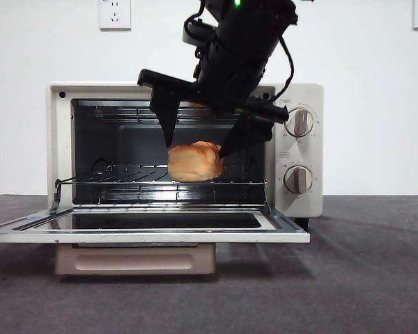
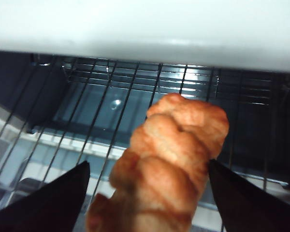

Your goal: The left arm flap open the oven, the right arm pick bread and place it into oven, the left arm flap close the oven

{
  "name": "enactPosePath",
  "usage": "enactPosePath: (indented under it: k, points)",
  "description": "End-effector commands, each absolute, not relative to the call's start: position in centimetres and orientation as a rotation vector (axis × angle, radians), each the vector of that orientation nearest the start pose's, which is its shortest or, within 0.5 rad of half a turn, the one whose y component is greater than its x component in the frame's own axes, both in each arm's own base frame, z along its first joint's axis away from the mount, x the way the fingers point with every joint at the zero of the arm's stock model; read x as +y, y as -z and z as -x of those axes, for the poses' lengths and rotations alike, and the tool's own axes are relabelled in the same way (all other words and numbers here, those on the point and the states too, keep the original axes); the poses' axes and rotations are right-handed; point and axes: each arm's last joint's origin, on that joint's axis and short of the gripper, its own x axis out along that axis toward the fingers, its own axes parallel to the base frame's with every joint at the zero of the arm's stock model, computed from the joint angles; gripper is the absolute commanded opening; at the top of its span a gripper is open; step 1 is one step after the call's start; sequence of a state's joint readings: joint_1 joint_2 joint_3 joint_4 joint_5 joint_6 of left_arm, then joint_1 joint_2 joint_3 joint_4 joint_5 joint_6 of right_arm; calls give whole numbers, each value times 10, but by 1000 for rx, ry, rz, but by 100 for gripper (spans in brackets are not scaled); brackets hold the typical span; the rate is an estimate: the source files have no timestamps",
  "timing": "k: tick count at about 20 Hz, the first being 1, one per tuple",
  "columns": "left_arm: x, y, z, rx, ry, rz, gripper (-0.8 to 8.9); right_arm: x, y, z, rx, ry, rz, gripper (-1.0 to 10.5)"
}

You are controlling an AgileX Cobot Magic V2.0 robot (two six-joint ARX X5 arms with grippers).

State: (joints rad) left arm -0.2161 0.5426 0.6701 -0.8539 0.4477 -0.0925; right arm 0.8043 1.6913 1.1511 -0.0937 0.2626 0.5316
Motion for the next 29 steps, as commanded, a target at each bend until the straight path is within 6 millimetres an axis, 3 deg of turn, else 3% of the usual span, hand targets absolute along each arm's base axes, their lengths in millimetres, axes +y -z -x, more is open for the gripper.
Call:
enactPosePath:
  k: [1, 8, 12, 17, 22, 29]
  points:
    - [-34, -270, -95, 753, 603, 172, 15, 261, -253, -256, 632, -377, -193, 393]
    - [-34, -271, -96, 745, 602, 171, 15, 226, -312, -221, 569, -475, -73, 392]
    - [-34, -274, -99, 709, 585, 186, 15, 196, -337, -192, 559, -548, 134, 392]
    - [-34, -278, -105, 660, 538, 215, 15, 165, -336, -162, 620, -698, 146, 392]
    - [-36, -275, -114, 692, 525, 222, 15, 149, -317, -138, 680, -886, 128, 392]
    - [-38, -266, -140, 730, 378, 222, 15, 143, -311, -131, 726, -909, 133, 392]
